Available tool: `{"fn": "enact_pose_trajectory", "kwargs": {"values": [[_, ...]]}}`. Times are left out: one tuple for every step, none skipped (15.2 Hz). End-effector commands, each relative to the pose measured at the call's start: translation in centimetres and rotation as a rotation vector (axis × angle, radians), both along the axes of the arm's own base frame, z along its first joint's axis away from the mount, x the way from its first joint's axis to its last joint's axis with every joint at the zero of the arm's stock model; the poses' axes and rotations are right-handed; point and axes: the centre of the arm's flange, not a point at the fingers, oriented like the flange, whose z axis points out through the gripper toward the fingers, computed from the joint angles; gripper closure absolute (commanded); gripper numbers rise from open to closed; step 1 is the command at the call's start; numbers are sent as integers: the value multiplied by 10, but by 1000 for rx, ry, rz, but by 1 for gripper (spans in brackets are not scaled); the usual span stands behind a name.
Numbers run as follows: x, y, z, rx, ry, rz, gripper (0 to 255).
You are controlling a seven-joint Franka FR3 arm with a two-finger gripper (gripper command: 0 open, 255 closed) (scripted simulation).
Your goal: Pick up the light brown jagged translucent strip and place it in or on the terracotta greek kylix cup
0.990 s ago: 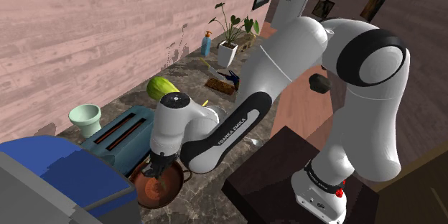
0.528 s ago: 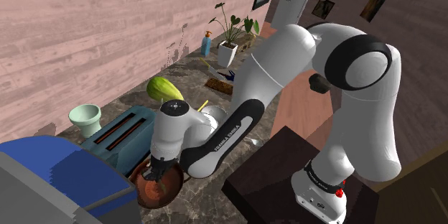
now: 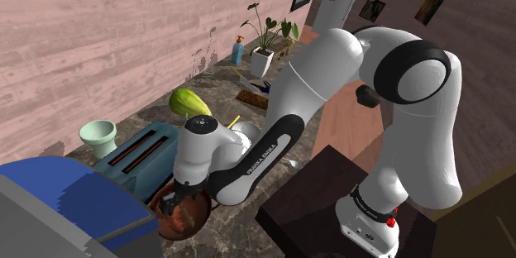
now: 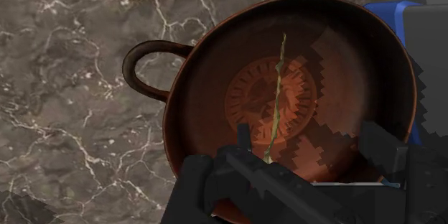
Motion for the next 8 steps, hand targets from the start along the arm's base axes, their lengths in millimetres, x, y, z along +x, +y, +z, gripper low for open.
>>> {"fn": "enact_pose_trajectory", "kwargs": {"values": [[0, 0, 0, 0, 0, 0, 0], [0, 0, 0, 0, 0, 0, 0], [0, 0, 0, 0, 0, 0, 0], [-1, -2, 13, 0, 0, 0, 0], [-1, -4, 26, 0, 0, 0, 0], [-2, -6, 39, 0, 0, 0, 0], [-2, -7, 49, 0, 0, 0, 0], [-2, -7, 49, 0, 0, 0, 0]]}}
